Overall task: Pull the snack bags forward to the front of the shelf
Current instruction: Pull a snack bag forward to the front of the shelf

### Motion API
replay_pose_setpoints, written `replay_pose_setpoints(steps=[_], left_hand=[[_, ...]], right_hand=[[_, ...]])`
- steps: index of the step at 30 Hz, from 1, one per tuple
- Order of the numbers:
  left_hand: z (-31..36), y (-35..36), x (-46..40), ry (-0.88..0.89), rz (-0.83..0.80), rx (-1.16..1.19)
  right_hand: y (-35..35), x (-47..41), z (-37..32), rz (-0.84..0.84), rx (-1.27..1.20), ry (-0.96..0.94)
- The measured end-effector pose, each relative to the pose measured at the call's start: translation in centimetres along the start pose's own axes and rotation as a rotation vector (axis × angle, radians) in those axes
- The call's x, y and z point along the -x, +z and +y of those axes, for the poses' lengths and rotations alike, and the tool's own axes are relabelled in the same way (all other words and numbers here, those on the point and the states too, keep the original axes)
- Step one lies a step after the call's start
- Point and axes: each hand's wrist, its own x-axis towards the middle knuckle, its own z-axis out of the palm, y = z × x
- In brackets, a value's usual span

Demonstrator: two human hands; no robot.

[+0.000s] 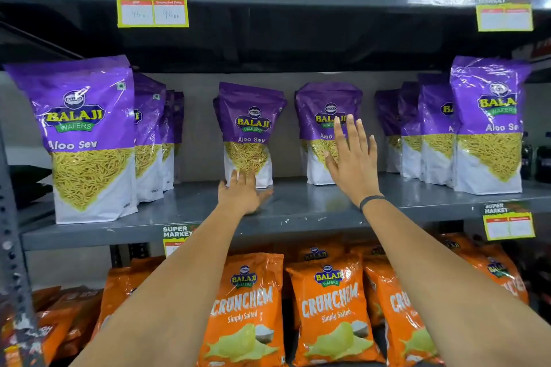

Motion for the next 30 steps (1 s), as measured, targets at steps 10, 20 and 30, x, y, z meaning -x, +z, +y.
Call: replay_pose_setpoints(steps=[10,20,30], left_hand=[[0.1,0.3,-0.3,0.006,-0.262,0.01],[0.4,-0.2,0.2,-0.014,-0.269,0.029],[0.3,-0.1,0.3,-0.005,-0.273,0.011]], right_hand=[[5.5,-5.0,3.6,-0.416,-0.16,0.242],[11.1,-6.5,2.5,-0.504,-0.021,0.261],[12.9,-6.1,2.1,-0.414,-0.051,0.376]])
